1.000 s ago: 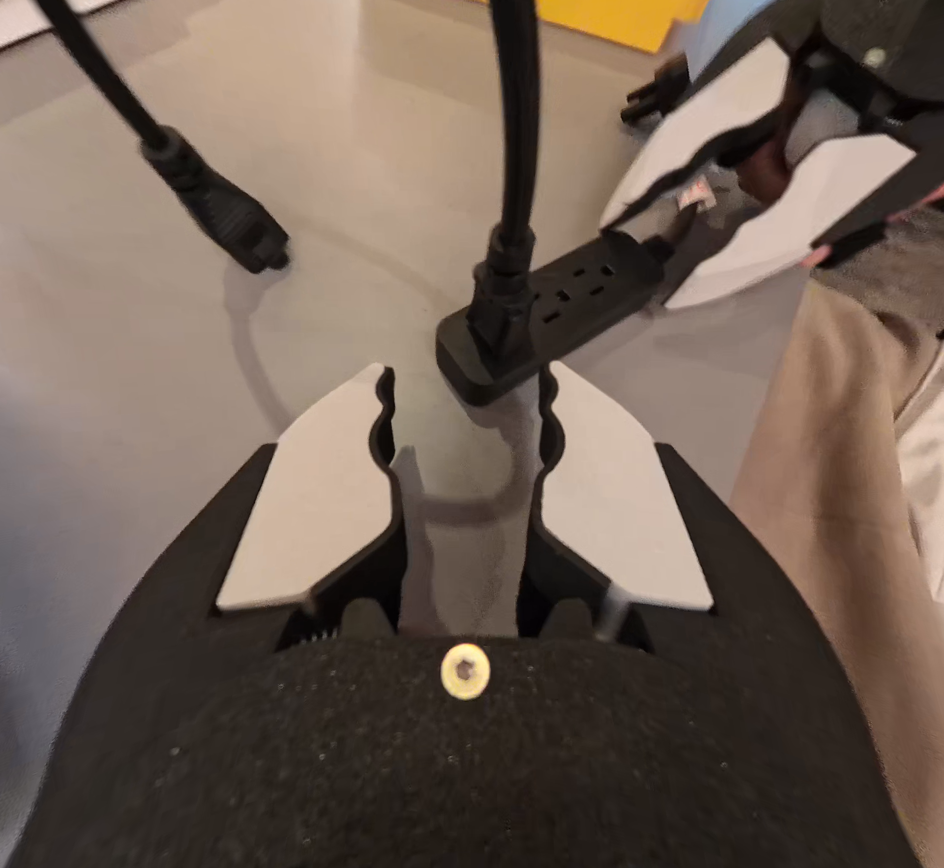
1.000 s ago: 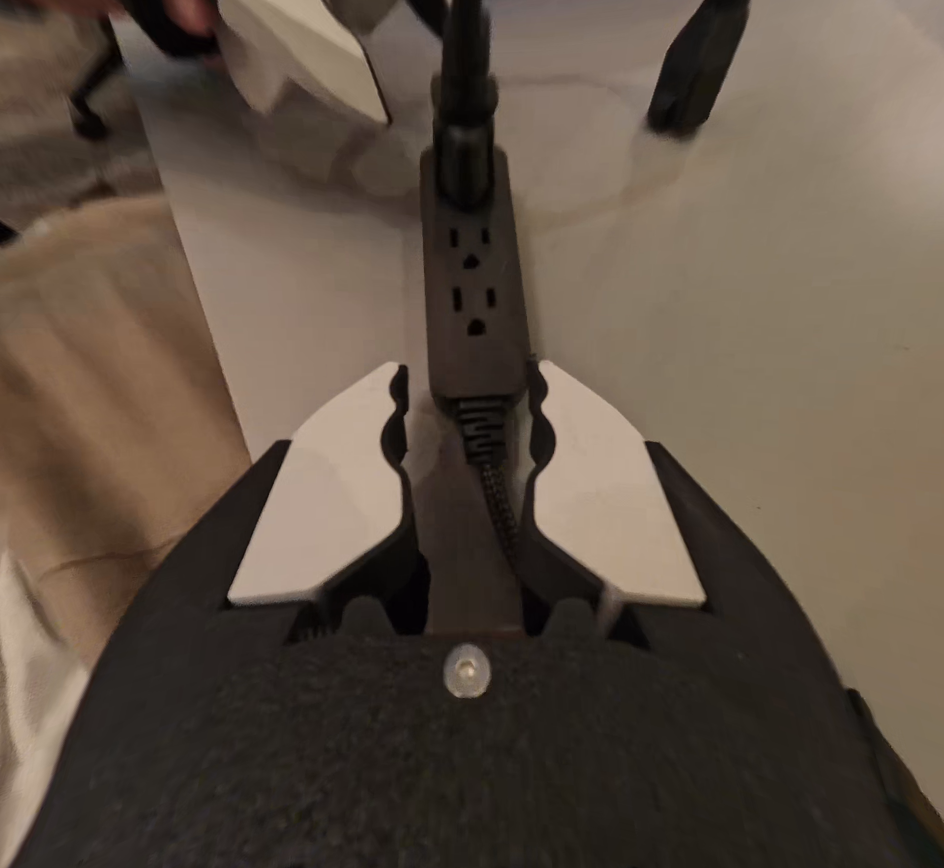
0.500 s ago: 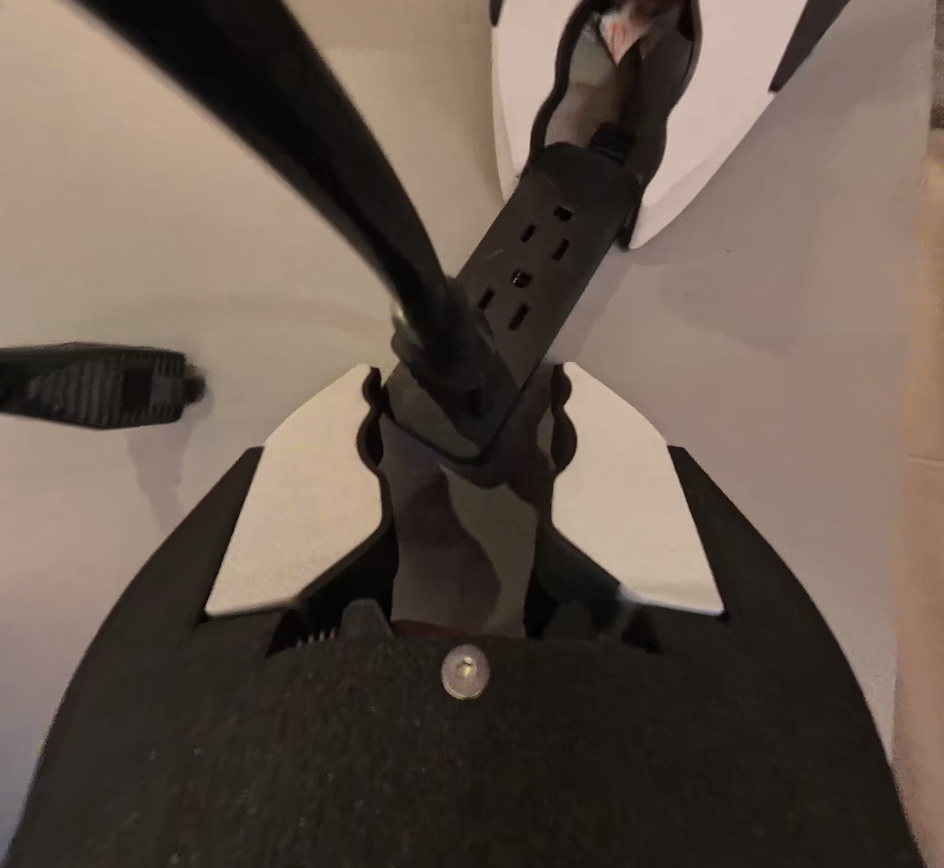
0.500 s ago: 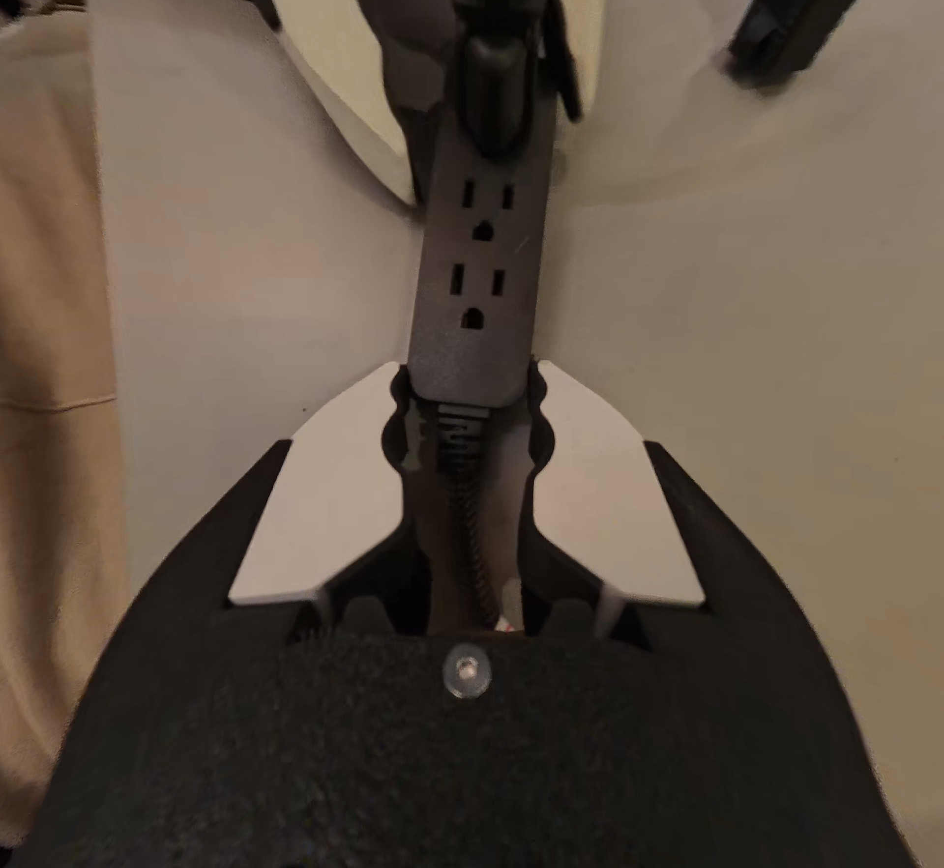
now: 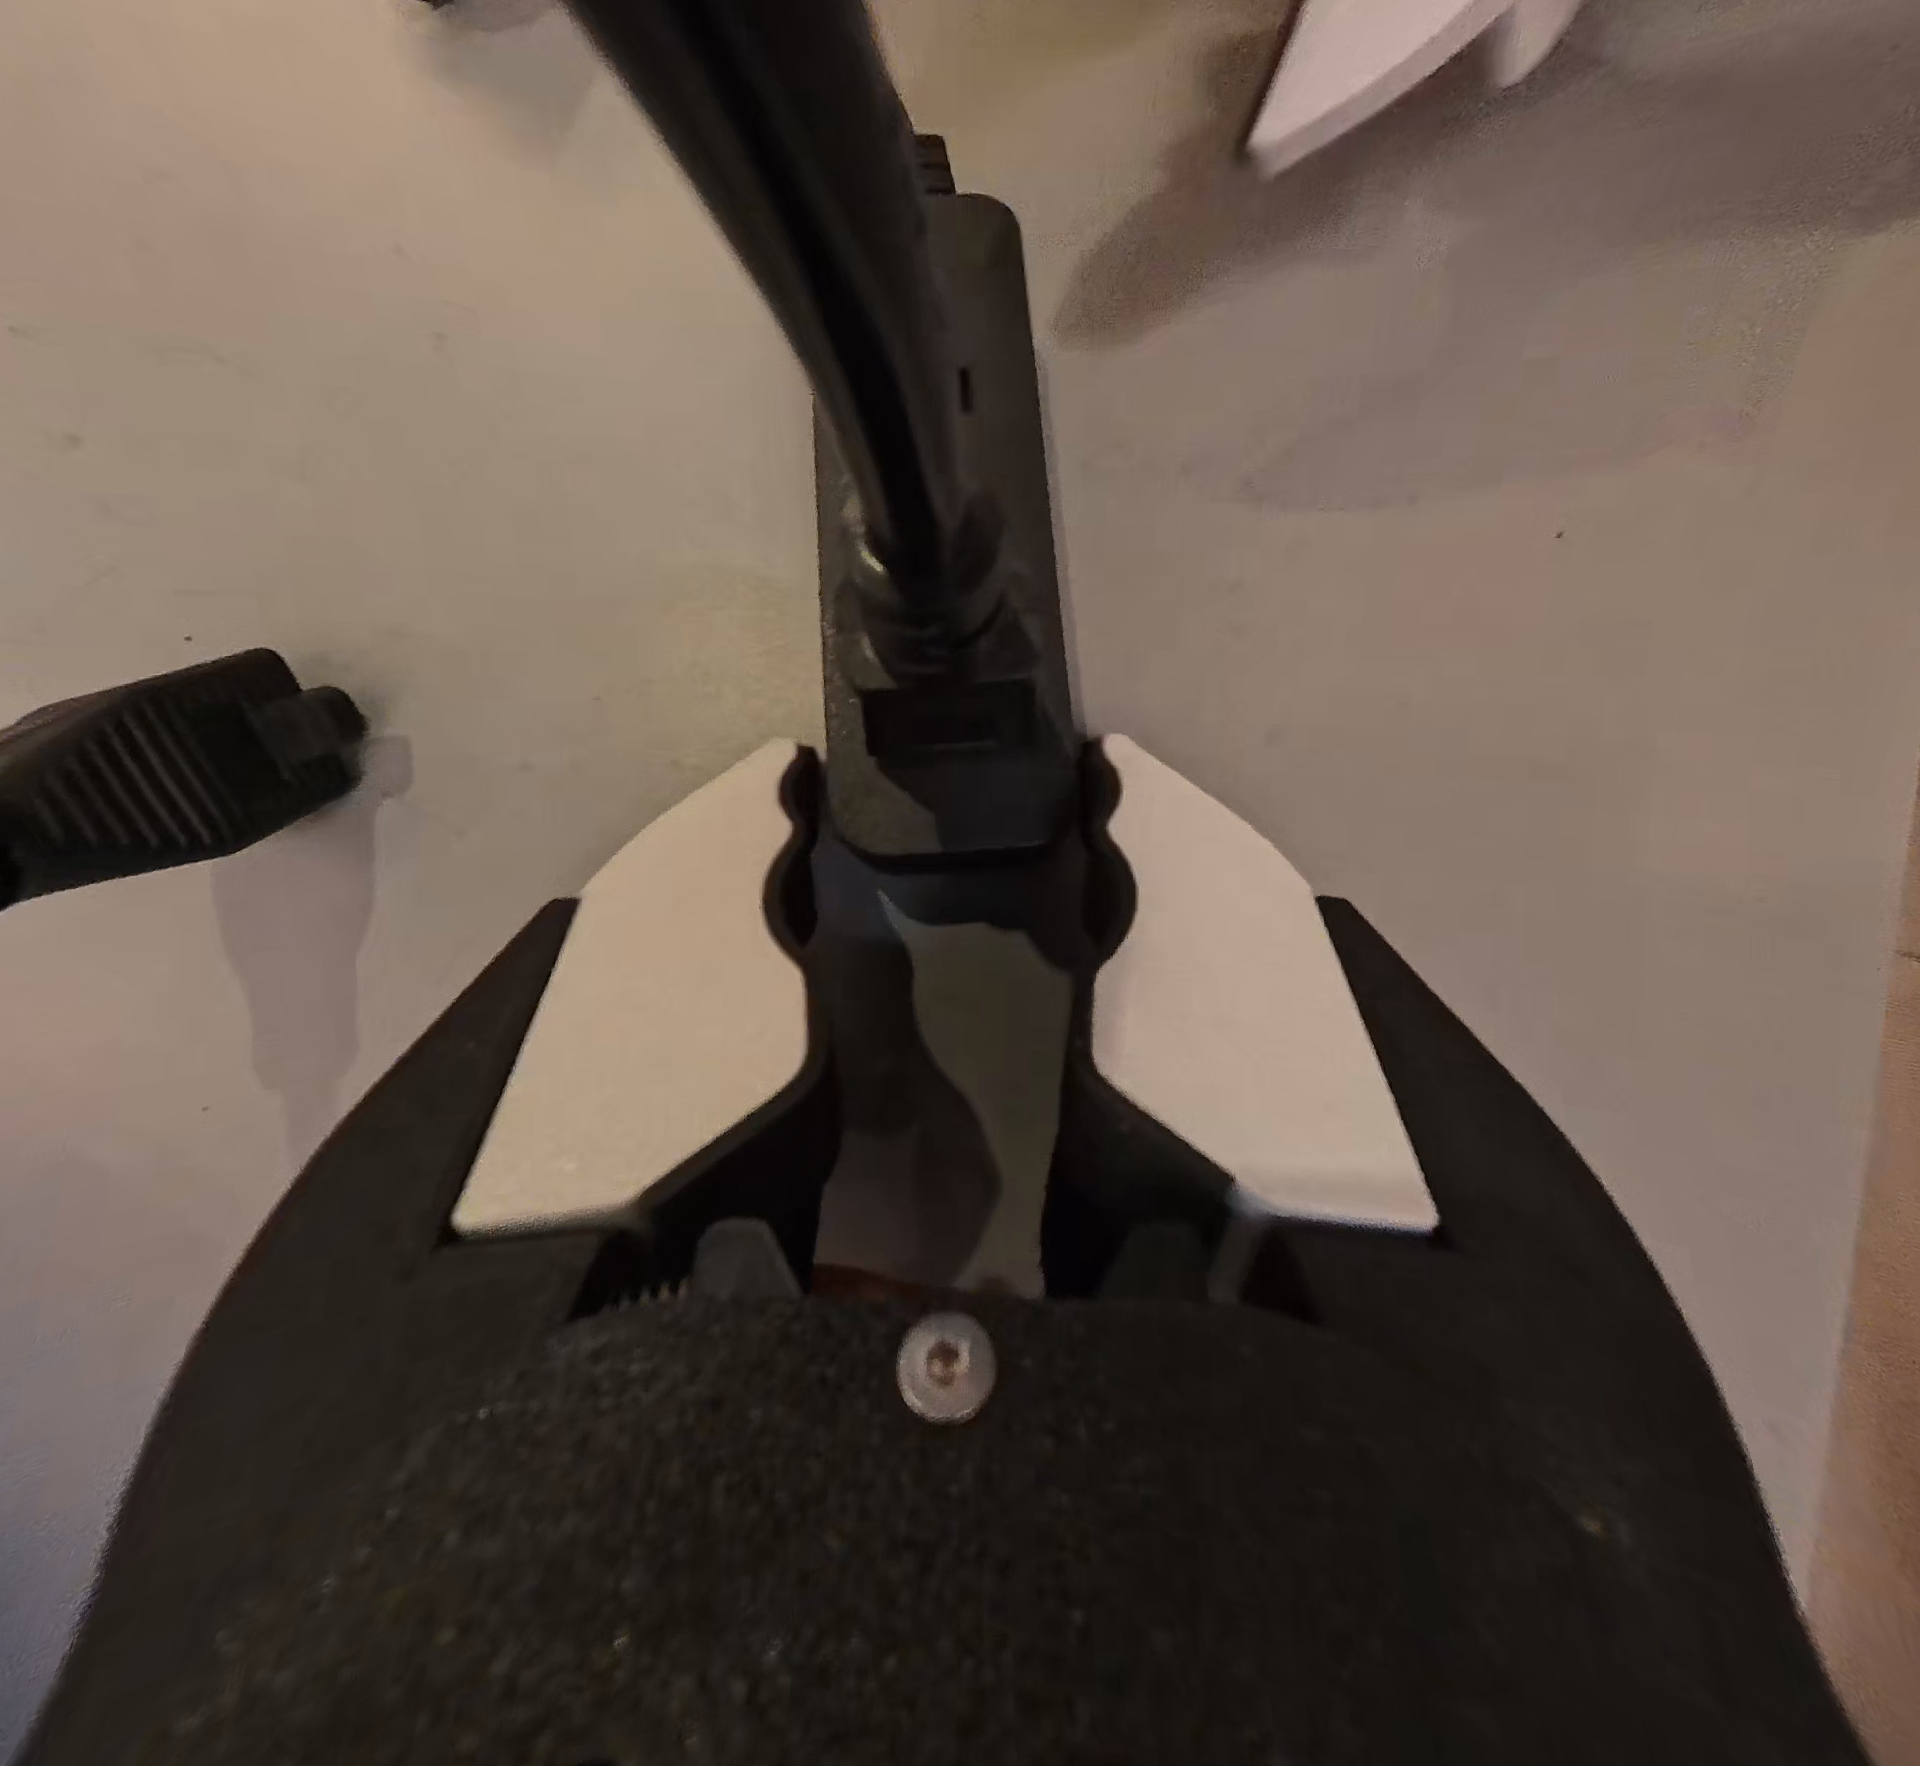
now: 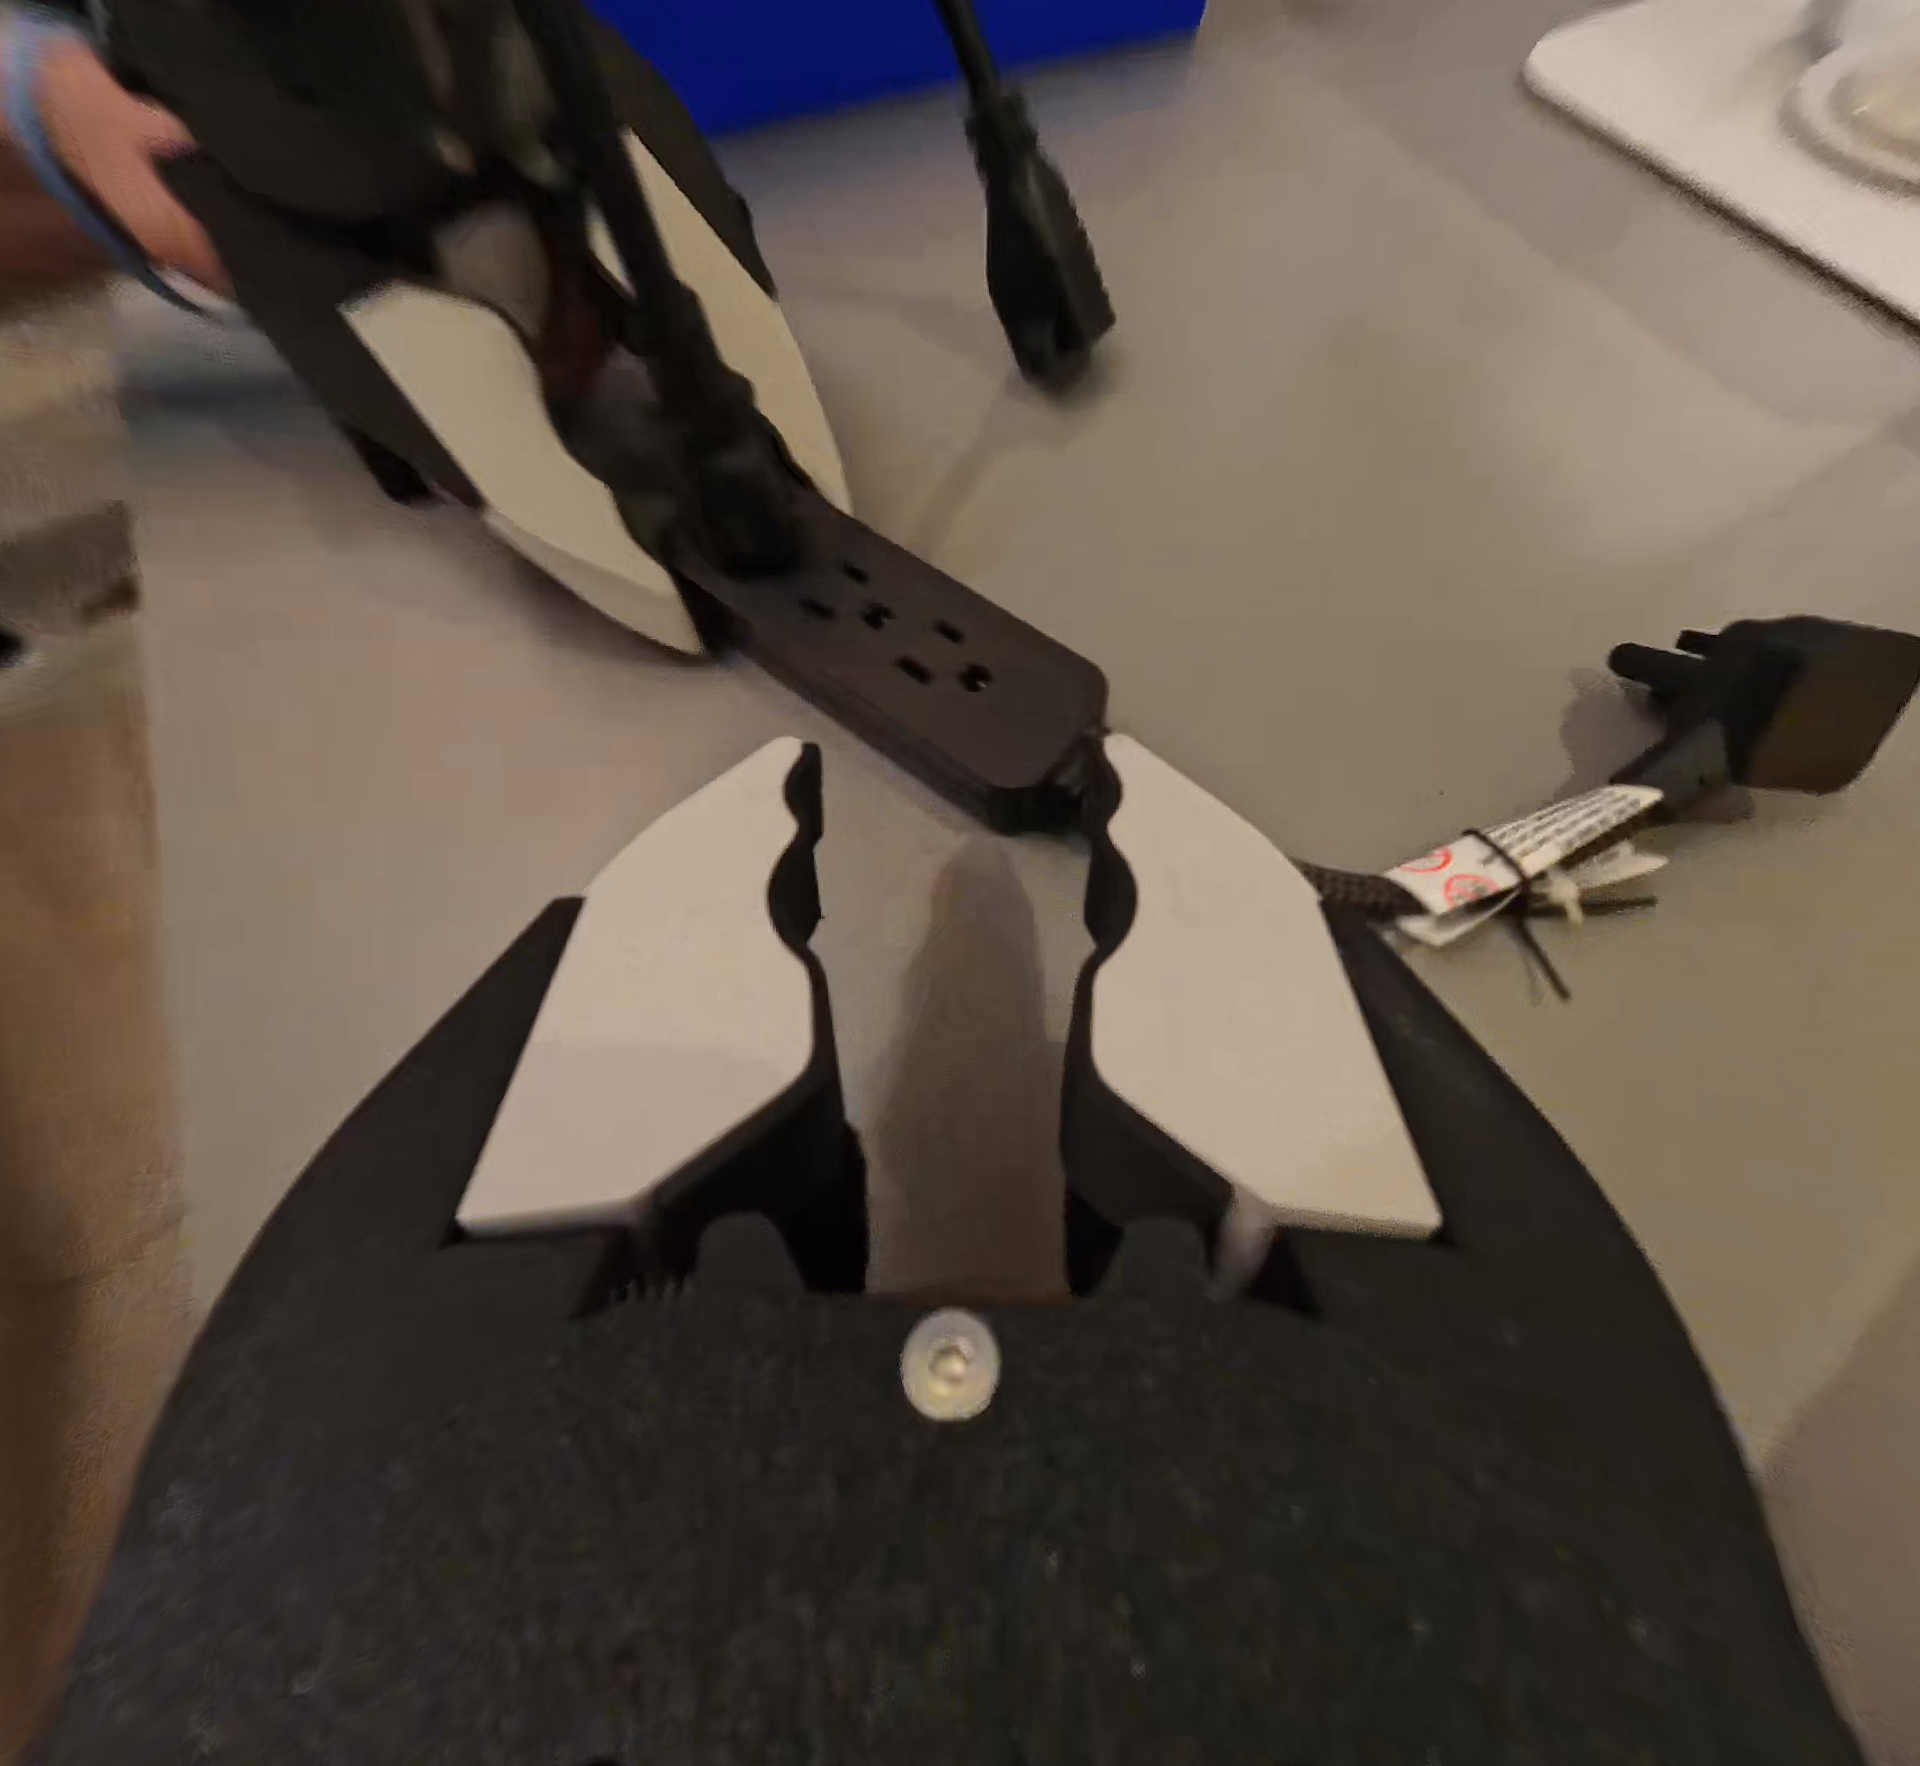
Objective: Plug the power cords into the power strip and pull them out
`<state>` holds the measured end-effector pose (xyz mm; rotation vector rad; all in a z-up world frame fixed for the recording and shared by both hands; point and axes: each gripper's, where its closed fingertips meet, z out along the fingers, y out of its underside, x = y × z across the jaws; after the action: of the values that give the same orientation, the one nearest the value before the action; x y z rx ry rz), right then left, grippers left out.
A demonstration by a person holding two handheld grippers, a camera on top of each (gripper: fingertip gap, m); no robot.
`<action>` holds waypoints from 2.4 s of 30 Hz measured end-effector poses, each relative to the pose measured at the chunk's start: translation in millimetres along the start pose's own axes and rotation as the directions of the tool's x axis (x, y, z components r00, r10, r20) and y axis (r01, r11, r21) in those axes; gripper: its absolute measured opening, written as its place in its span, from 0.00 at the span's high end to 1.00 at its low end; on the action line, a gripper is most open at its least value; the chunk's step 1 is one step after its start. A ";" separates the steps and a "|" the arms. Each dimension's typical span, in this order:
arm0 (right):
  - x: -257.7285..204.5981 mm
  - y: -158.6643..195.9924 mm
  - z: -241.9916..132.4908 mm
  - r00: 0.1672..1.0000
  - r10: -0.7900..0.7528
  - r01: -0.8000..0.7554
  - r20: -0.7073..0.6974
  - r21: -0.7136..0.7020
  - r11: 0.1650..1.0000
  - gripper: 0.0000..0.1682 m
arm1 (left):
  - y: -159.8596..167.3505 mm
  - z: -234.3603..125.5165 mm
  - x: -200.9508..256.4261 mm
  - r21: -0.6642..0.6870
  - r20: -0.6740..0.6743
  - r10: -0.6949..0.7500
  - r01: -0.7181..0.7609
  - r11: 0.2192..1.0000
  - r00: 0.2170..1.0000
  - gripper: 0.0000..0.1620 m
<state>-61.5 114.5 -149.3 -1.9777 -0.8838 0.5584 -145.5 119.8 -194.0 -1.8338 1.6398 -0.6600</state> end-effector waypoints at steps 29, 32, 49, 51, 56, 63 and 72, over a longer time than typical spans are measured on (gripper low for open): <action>-36.1 -25.4 33.0 0.925 -0.269 0.291 0.270 -0.042 0.956 0.73 | -6.3 7.2 -8.2 -0.003 0.014 -0.046 0.046 0.999 0.999 0.73; -38.3 -32.5 51.3 0.875 -0.290 0.339 0.388 -0.061 0.939 0.75 | -6.1 6.7 -10.0 -0.001 -0.003 -0.049 0.049 0.999 0.999 0.73; -42.6 -35.2 72.6 0.818 -0.282 0.339 0.501 -0.026 0.940 0.85 | -7.4 8.6 -11.1 0.001 -0.026 -0.011 0.011 1.000 1.000 0.73; -42.7 -37.4 75.7 0.822 -0.280 0.349 0.497 -0.050 0.936 0.85 | -8.3 9.6 -13.2 0.000 -0.018 -0.018 0.018 1.000 1.000 0.73; -38.5 -35.6 73.1 0.822 -0.283 0.374 0.494 -0.094 0.923 0.85 | -9.3 9.9 -14.6 0.007 -0.010 -0.018 0.018 1.000 1.000 0.73; -40.3 -38.1 76.2 0.836 -0.261 0.339 0.483 -0.078 0.938 0.85 | -10.6 12.3 -14.6 -0.001 -0.021 -0.015 0.015 1.000 1.000 0.73; -36.1 -35.6 72.5 0.847 -0.228 0.301 0.481 -0.078 0.950 0.85 | -11.0 13.2 -14.7 -0.003 -0.025 -0.013 0.012 1.000 1.000 0.73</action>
<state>-146.5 138.8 -154.8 -1.8321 -1.5151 0.8443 -130.3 136.5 -195.2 -1.8463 1.6473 -0.6887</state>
